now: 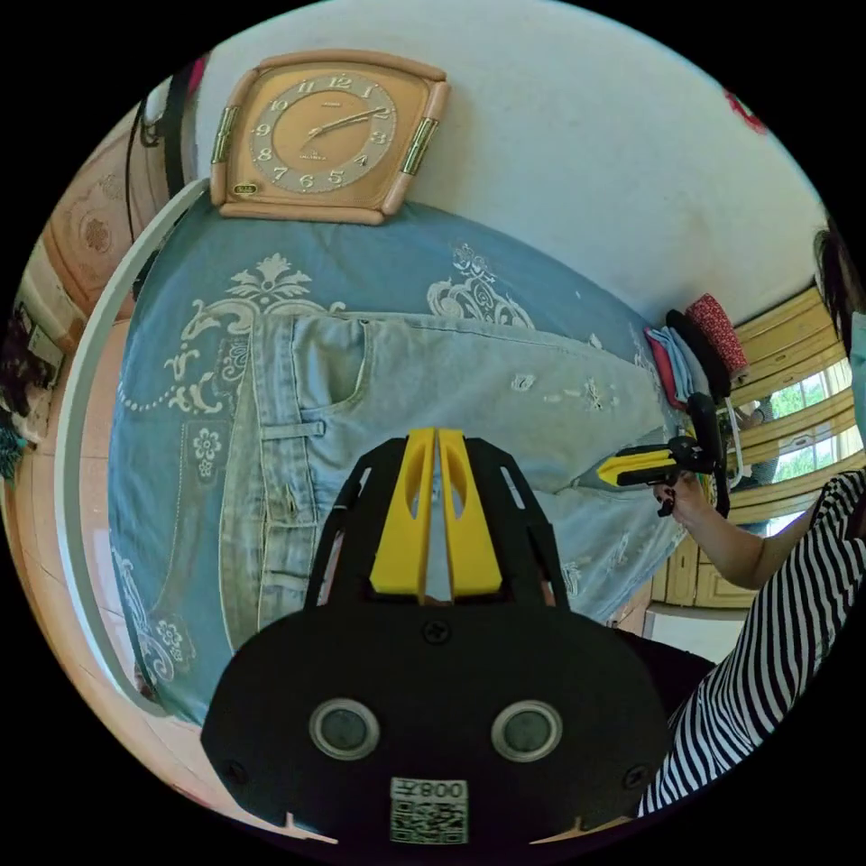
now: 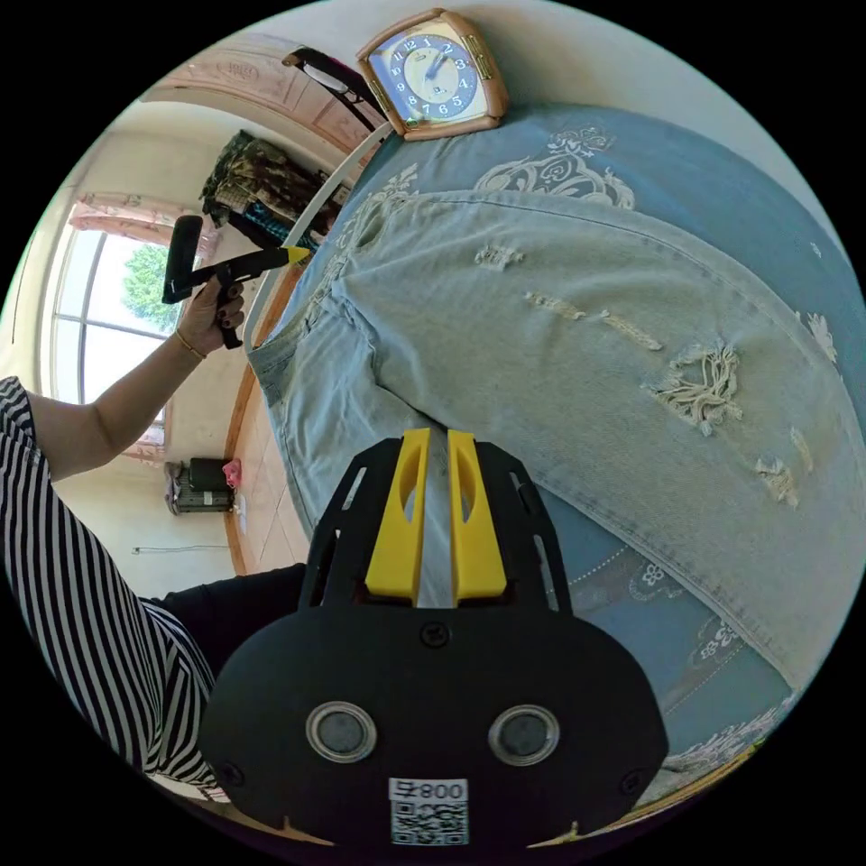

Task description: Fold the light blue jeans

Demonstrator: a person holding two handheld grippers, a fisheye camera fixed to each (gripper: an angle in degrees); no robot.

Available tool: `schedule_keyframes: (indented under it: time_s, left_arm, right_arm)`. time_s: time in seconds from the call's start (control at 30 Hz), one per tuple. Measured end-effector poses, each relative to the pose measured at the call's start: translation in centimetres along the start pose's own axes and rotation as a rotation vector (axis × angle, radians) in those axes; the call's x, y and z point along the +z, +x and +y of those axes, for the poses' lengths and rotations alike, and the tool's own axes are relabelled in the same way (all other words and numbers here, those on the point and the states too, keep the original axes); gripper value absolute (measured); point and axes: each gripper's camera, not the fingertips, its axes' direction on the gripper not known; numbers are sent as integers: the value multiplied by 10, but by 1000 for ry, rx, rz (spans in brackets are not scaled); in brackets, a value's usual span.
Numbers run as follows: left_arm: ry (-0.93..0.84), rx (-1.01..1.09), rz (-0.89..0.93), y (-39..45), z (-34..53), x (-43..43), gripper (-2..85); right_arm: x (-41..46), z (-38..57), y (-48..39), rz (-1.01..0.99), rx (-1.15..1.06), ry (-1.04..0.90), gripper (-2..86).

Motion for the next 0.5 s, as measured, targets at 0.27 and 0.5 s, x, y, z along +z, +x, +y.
schedule_keyframes:
  time_s: [0.27,0.5]
  left_arm:
    - [-165,198,-59,33,-89,126,61]
    - [-310,460,-276,64,-171,227,96]
  right_arm:
    - [-31,43,-16,43,67,78,30]
    - [-68,61,-28,164,51,113,64]
